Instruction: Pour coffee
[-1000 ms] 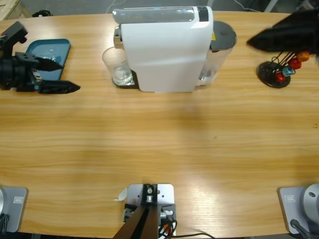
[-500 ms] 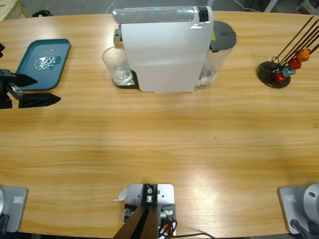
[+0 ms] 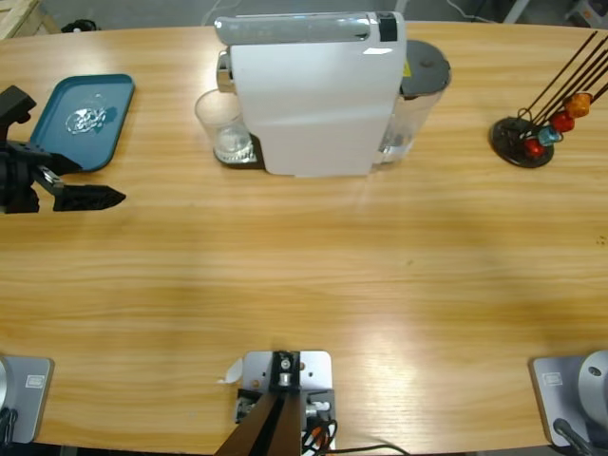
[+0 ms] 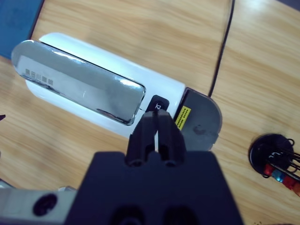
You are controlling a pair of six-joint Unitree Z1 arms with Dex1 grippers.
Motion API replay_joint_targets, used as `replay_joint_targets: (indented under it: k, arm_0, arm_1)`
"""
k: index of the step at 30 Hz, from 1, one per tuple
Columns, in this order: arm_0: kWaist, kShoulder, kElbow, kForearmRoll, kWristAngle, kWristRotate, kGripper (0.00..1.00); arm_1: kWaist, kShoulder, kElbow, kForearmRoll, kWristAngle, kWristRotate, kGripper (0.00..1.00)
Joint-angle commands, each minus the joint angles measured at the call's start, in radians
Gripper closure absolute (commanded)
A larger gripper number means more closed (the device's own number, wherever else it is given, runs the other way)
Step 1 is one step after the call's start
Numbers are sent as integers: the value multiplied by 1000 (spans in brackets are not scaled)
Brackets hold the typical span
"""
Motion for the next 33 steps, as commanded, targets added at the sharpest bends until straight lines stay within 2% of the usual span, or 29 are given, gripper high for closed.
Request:
replay_joint_targets:
  k: [1, 33]
  arm_0:
    - [-7, 56, 27, -16, 15, -7, 4]
    - [-7, 79, 31, -25, 15, -2, 4]
  arm_1:
    - [-20, 52, 6, 16, 17, -19, 1000]
    - [-26, 100, 74, 0, 40, -30, 1000]
